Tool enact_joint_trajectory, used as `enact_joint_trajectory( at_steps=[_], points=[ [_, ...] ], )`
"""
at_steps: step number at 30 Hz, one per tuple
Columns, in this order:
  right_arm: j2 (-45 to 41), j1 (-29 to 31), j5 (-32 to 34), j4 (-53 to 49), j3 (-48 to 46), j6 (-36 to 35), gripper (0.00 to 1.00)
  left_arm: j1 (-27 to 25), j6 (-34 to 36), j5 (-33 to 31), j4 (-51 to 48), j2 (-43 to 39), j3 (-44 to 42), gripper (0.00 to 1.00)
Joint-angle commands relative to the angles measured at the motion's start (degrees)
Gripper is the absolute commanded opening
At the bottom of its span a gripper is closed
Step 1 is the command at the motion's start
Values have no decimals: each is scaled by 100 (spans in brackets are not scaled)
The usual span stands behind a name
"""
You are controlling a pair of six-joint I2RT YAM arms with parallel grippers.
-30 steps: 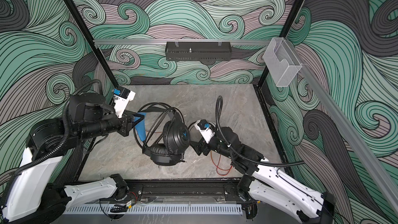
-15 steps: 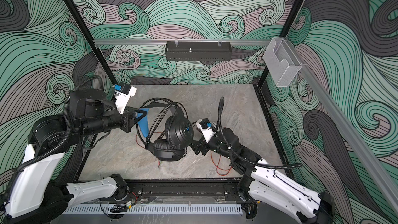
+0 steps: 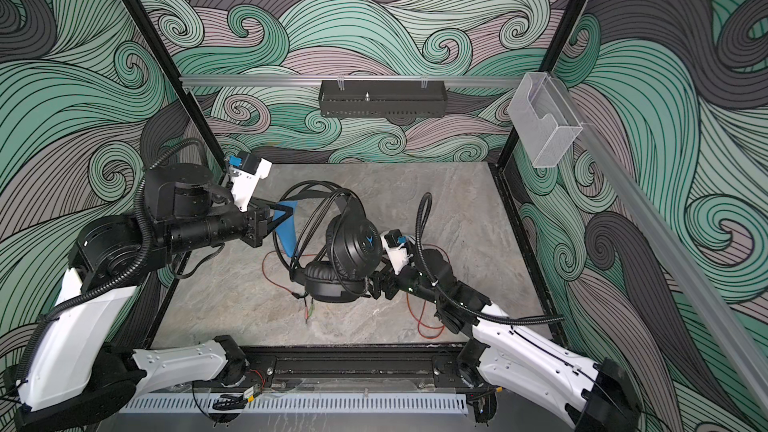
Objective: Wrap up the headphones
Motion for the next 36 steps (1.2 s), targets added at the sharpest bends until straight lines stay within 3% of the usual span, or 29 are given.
enact_joint_trajectory(
  at_steps=[1,8,23,28,32,36],
  points=[
    [207,-13,-310,545,-119,216,86,-21,-323,267,547,-69,255,0],
    [888,-90,-459,1330,-67,361,81,-21,-431,329,667,-122,201,0],
    [1906,-285,-880,2020,324,397,76,-16,-560,324,731,-135,279,0],
    [1986,-284,-987,2070,277,442,68,-19,-577,271,706,-115,332,0],
    [1876,-286,-1031,2045,127,459,57,-15,-612,177,747,-104,324,0],
    [1716,-286,-1029,1993,-53,512,58,-12,-655,79,833,-97,336,0]
  ],
)
